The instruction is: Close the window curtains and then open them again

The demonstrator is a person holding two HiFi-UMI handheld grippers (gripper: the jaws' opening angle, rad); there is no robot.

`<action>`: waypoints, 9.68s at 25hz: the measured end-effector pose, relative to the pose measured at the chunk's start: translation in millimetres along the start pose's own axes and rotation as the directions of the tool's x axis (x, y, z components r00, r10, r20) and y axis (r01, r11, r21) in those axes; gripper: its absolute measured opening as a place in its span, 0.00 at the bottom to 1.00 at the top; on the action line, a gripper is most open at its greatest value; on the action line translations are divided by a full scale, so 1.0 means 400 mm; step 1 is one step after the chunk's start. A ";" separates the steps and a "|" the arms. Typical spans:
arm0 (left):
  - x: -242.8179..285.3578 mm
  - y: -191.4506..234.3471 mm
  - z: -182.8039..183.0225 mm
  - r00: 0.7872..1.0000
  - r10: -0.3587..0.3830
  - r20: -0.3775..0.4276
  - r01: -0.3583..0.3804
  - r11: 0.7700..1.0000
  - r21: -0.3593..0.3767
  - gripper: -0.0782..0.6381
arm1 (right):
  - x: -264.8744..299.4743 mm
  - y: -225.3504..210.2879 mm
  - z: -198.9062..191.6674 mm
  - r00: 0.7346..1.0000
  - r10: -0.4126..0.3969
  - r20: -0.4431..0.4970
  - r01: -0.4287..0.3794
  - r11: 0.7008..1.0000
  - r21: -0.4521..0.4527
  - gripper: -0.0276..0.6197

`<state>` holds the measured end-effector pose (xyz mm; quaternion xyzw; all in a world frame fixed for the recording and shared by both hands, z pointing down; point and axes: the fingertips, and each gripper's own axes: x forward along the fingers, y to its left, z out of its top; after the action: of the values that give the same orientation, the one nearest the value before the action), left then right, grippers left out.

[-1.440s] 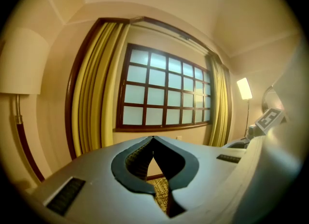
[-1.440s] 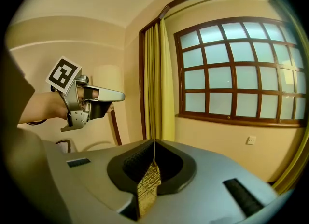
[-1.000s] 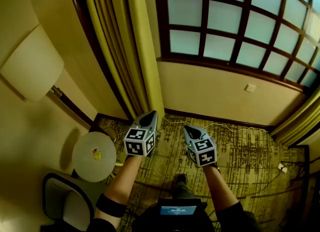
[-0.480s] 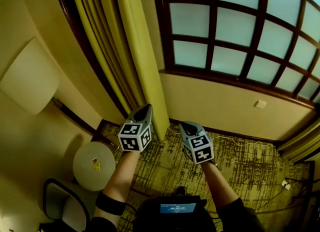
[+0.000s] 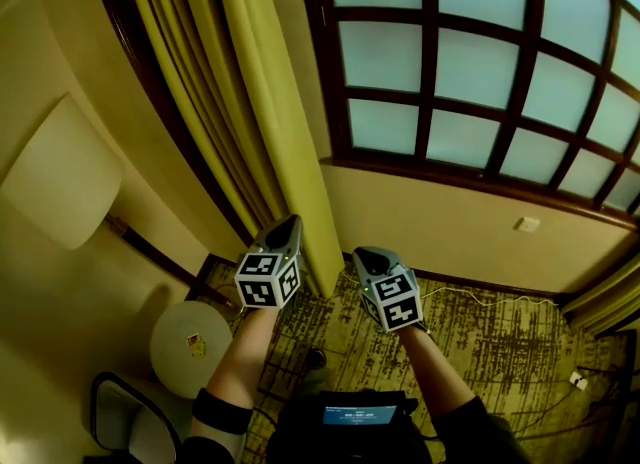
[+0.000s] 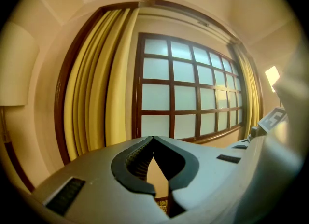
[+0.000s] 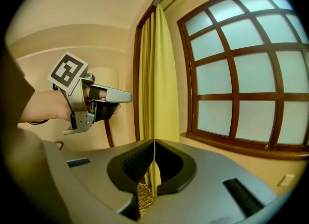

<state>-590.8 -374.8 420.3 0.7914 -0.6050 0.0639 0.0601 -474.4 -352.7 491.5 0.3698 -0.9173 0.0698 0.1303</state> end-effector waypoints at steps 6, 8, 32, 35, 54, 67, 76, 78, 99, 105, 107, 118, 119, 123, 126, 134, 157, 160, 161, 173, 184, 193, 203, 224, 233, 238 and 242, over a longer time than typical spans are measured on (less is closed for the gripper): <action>0.063 0.075 0.053 0.999 0.002 0.033 -0.002 1.000 0.008 0.16 | 0.095 -0.024 0.026 0.999 -0.036 0.007 0.036 0.999 -0.019 0.08; 0.088 0.125 0.082 0.999 0.019 0.048 -0.020 1.000 0.008 0.26 | 0.135 -0.022 0.055 0.999 -0.045 0.014 0.046 0.999 -0.028 0.11; 0.520 0.415 0.449 0.988 -0.046 0.149 0.021 0.985 0.171 0.65 | 0.683 -0.056 0.393 0.993 -0.099 0.061 0.105 0.990 -0.098 0.62; 0.560 0.428 0.468 0.987 -0.066 0.148 0.038 0.983 0.181 0.65 | 0.718 -0.075 0.419 0.990 -0.122 0.069 0.128 0.987 -0.094 0.62; 0.670 0.472 0.565 0.970 -0.135 0.202 0.101 0.980 0.172 0.65 | 0.914 -0.196 0.543 0.963 -0.250 0.095 0.262 0.954 -0.142 0.69; 0.682 0.492 0.551 0.978 -0.160 0.131 0.127 0.964 0.232 0.59 | 0.954 -0.174 0.503 0.987 -0.148 0.056 0.156 0.970 -0.187 0.68; 0.656 0.505 0.553 0.976 -0.170 0.139 0.131 0.960 0.248 0.30 | 0.952 -0.164 0.523 0.984 -0.159 0.085 0.171 0.971 -0.164 0.19; 0.654 0.508 0.553 0.974 -0.172 0.146 0.133 0.961 0.242 0.20 | 0.951 -0.164 0.523 0.983 -0.161 0.087 0.172 0.975 -0.138 0.14; 0.719 0.160 0.581 0.932 -0.326 0.156 0.284 0.928 0.242 0.12 | 0.704 -0.394 0.476 0.951 -0.281 0.131 0.280 0.960 0.029 0.09; 0.744 -0.032 0.611 0.932 -0.325 0.160 0.280 0.926 0.252 0.12 | 0.544 -0.506 0.463 0.942 -0.302 0.150 0.298 0.953 0.048 0.09; 0.756 -0.105 0.615 0.929 -0.336 0.153 0.290 0.921 0.259 0.12 | 0.489 -0.552 0.452 0.938 -0.310 0.155 0.304 0.951 0.063 0.09; 0.812 -0.486 0.590 0.915 -0.379 0.140 0.327 0.898 0.294 0.12 | 0.207 -0.786 0.343 0.915 -0.374 0.154 0.356 0.925 0.130 0.09; 0.816 -0.513 0.592 0.915 -0.377 0.145 0.324 0.900 0.291 0.12 | 0.184 -0.804 0.338 0.914 -0.375 0.156 0.358 0.925 0.128 0.09; 0.819 -0.617 0.604 0.920 -0.359 0.156 0.306 0.908 0.287 0.12 | 0.094 -0.869 0.312 0.911 -0.379 0.162 0.366 0.925 0.104 0.09; 0.809 -0.696 0.608 0.926 -0.347 0.151 0.295 0.912 0.284 0.12 | 0.019 -0.897 0.296 0.916 -0.371 0.154 0.360 0.928 0.095 0.09; 0.808 -0.925 0.586 0.922 -0.366 0.127 0.318 0.903 0.289 0.12 | -0.172 -0.987 0.231 0.916 -0.377 0.140 0.364 0.925 0.113 0.09; 0.907 -1.208 0.599 0.809 -0.574 0.123 0.511 0.791 0.336 0.12 | -0.355 -1.222 0.185 0.809 -0.577 0.109 0.562 0.815 0.138 0.09; 0.917 -1.256 0.604 0.802 -0.585 0.125 0.515 0.782 0.352 0.12 | -0.387 -1.254 0.180 0.803 -0.587 0.107 0.572 0.808 0.143 0.09; 0.920 -1.274 0.606 0.800 -0.587 0.129 0.516 0.780 0.354 0.12 | -0.400 -1.266 0.178 0.801 -0.589 0.109 0.573 0.807 0.143 0.09; 0.921 -1.522 0.609 0.824 -0.547 0.149 0.471 0.807 0.356 0.12 | -0.604 -1.387 0.127 0.821 -0.548 0.158 0.533 0.836 0.130 0.09; 0.940 -1.732 0.615 0.861 -0.489 0.140 0.416 0.836 0.358 0.12 | -0.777 -1.504 0.082 0.845 -0.508 0.165 0.491 0.861 0.133 0.09; 0.930 -1.929 0.607 0.869 -0.477 0.130 0.406 0.839 0.363 0.12 | -0.940 -1.590 0.027 0.846 -0.507 0.161 0.489 0.861 0.141 0.09; 0.911 -2.113 0.617 0.877 -0.459 0.141 0.392 0.854 0.342 0.12 | -1.118 -1.650 0.002 0.860 -0.485 0.160 0.468 0.874 0.133 0.09; 0.927 -2.255 0.614 0.782 -0.603 0.157 0.520 0.770 0.370 0.12 | -1.190 -1.754 -0.033 0.765 -0.630 0.134 0.614 0.776 0.144 0.09; 0.968 -2.367 0.612 0.764 -0.629 0.144 0.544 0.748 0.379 0.12 | -1.257 -1.841 -0.057 0.739 -0.662 0.123 0.643 0.748 0.162 0.09; 0.966 -2.486 0.596 0.746 -0.650 0.142 0.562 0.730 0.389 0.12 | -1.350 -1.903 -0.099 0.709 -0.698 0.103 0.679 0.715 0.169 0.09; 0.953 -2.559 0.588 0.726 -0.674 0.134 0.588 0.710 0.388 0.12 | -1.404 -1.936 -0.131 0.707 -0.699 0.110 0.675 0.712 0.193 0.09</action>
<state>502.9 -510.6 236.9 0.9510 -0.2783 0.0295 -0.1318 463.8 -525.2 402.7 0.6978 -0.7136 0.0469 0.0401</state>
